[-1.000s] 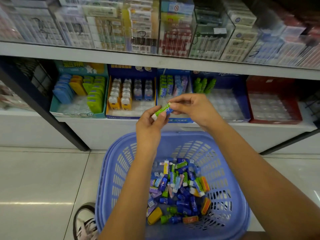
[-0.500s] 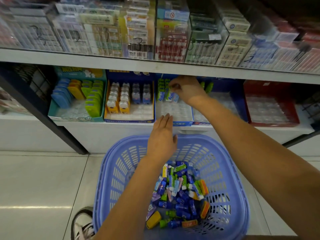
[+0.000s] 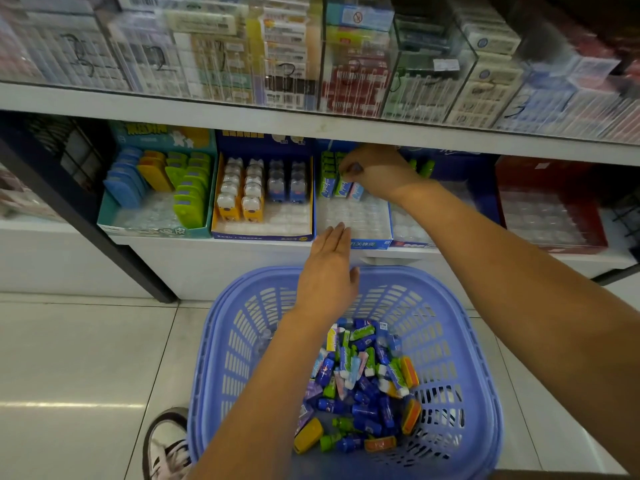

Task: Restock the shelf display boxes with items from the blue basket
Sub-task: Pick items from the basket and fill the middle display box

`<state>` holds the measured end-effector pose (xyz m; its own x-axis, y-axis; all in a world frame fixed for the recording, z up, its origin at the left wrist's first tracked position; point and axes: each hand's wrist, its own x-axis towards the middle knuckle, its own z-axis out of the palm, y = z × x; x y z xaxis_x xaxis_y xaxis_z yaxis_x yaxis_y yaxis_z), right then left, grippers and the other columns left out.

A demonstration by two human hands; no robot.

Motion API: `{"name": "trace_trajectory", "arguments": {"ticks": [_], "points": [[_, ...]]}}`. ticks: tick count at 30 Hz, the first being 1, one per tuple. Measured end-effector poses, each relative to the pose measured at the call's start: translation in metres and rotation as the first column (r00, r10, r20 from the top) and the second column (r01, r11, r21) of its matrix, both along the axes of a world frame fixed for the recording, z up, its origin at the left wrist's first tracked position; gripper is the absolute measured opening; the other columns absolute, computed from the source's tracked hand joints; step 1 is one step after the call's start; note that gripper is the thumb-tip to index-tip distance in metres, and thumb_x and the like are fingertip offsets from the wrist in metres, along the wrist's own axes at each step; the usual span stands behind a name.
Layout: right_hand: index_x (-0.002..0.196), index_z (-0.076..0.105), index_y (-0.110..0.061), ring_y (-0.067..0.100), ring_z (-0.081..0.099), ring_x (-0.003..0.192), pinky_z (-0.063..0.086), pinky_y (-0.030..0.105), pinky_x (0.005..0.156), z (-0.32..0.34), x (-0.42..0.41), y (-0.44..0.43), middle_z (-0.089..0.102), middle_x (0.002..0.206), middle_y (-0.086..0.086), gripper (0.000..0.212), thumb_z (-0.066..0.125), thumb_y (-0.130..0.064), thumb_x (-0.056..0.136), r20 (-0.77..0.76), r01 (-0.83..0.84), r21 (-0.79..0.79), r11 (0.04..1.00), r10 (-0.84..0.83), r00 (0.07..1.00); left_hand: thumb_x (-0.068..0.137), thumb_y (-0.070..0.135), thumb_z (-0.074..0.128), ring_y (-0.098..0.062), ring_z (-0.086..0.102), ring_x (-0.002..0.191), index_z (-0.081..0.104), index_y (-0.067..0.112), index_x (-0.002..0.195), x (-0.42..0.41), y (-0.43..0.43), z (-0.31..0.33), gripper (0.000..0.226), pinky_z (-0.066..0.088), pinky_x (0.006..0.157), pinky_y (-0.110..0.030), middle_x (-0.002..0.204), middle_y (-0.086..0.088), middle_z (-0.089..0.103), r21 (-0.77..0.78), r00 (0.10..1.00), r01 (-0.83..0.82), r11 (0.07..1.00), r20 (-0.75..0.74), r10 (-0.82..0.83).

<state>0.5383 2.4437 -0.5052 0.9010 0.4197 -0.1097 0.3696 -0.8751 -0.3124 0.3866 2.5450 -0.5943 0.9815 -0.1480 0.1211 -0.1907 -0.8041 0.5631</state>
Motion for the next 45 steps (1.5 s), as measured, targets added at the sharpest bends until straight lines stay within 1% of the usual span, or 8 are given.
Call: {"name": "trace_trajectory", "arguments": {"ticks": [6, 10, 13, 16, 22, 32, 41, 45], "points": [[0.122, 0.063, -0.01, 0.022, 0.055, 0.116, 0.034, 0.017, 0.087, -0.004, 0.002, 0.007, 0.06, 0.127, 0.007, 0.031, 0.059, -0.016, 0.092, -0.002, 0.018, -0.009, 1.0, -0.018, 1.0, 0.097, 0.022, 0.05, -0.021, 0.008, 0.147, 0.017, 0.008, 0.151, 0.001, 0.001, 0.0, 0.065, 0.007, 0.118, -0.024, 0.159, -0.006, 0.014, 0.006, 1.0, 0.017, 1.0, -0.005, -0.017], [0.125, 0.059, -0.011, 0.021, 0.056, 0.115, 0.039, 0.02, 0.092, -0.002, -0.012, 0.004, 0.06, 0.127, 0.007, 0.036, 0.061, -0.02, 0.09, 0.062, 0.056, 0.068, 0.996, -0.061, 0.996, 0.098, 0.023, 0.049, -0.017, 0.024, 0.143, 0.035, 0.01, 0.145, -0.011, 0.0, -0.001, 0.051, 0.018, 0.11, -0.014, 0.154, -0.004, 0.031, -0.245, 0.997, -0.062, 0.968, 0.035, 0.073], [0.092, 0.069, -0.012, 0.011, 0.063, 0.079, 0.041, 0.006, 0.067, -0.016, -0.056, -0.01, 0.07, 0.088, 0.001, 0.018, 0.068, -0.029, 0.085, 0.116, 0.126, 0.338, 0.933, -0.174, 0.978, 0.096, 0.018, 0.051, -0.018, 0.052, 0.114, 0.055, 0.012, 0.126, -0.029, -0.002, -0.023, 0.03, 0.044, 0.093, -0.022, 0.132, -0.004, 0.051, -0.327, 0.976, -0.131, 0.936, 0.125, 0.18], [0.069, 0.064, -0.012, 0.006, 0.051, 0.057, 0.038, 0.009, 0.053, -0.062, -0.113, -0.032, 0.061, 0.064, -0.002, 0.025, 0.071, -0.032, 0.082, -0.139, 0.205, 0.321, 0.924, -0.168, 0.976, 0.095, 0.012, 0.05, -0.025, 0.059, 0.09, 0.057, 0.01, 0.12, -0.046, -0.008, -0.065, 0.026, 0.049, 0.072, -0.036, 0.127, -0.009, 0.051, -0.254, 0.989, -0.15, 0.955, -0.039, 0.145], [0.12, 0.06, -0.001, 0.028, 0.059, 0.11, 0.047, 0.038, 0.096, -0.199, -0.176, -0.067, 0.062, 0.121, 0.016, 0.038, 0.065, -0.023, 0.089, -0.591, 0.231, -0.21, 0.95, -0.311, 0.744, 0.097, 0.015, 0.044, -0.032, 0.054, 0.115, 0.045, 0.006, 0.135, -0.083, 0.002, -0.158, 0.039, 0.046, 0.095, -0.039, 0.132, -0.019, 0.051, 0.133, 0.698, 0.202, 0.97, -0.715, -0.047], [0.147, 0.013, -0.003, 0.033, 0.047, 0.125, 0.049, 0.04, 0.095, -0.287, -0.191, -0.05, 0.038, 0.142, 0.021, 0.113, 0.081, -0.045, 0.067, -0.556, 0.324, -0.307, 0.895, -0.445, 0.702, 0.094, 0.015, 0.049, -0.031, 0.04, 0.128, 0.033, 0.004, 0.144, -0.088, 0.009, -0.195, 0.054, 0.039, 0.105, -0.038, 0.14, -0.018, 0.037, 0.189, 0.664, 0.231, 0.954, -0.748, -0.013], [0.134, 0.041, -0.004, 0.029, 0.056, 0.113, 0.046, 0.031, 0.073, -0.274, -0.195, -0.043, 0.053, 0.128, 0.015, 0.065, 0.074, -0.017, 0.079, -0.685, 0.482, -0.278, 0.831, -0.523, 0.507, 0.09, 0.014, 0.058, -0.032, 0.054, 0.112, 0.054, 0.004, 0.123, -0.082, 0.005, -0.185, 0.035, 0.048, 0.093, -0.04, 0.125, -0.019, 0.051, 0.139, 0.658, 0.078, 0.987, -0.751, 0.054], [0.122, 0.052, -0.009, 0.023, 0.063, 0.08, 0.056, 0.033, 0.07, -0.235, -0.192, -0.057, 0.062, 0.105, 0.015, 0.049, 0.075, -0.014, 0.079, -0.799, 0.697, 0.091, 0.711, -0.365, 0.477, 0.082, 0.028, 0.072, -0.023, 0.057, 0.092, 0.059, 0.019, 0.098, -0.073, -0.004, -0.152, 0.023, 0.049, 0.082, -0.035, 0.095, -0.006, 0.059, -0.162, 0.707, -0.061, 0.985, -0.704, -0.072]]}}
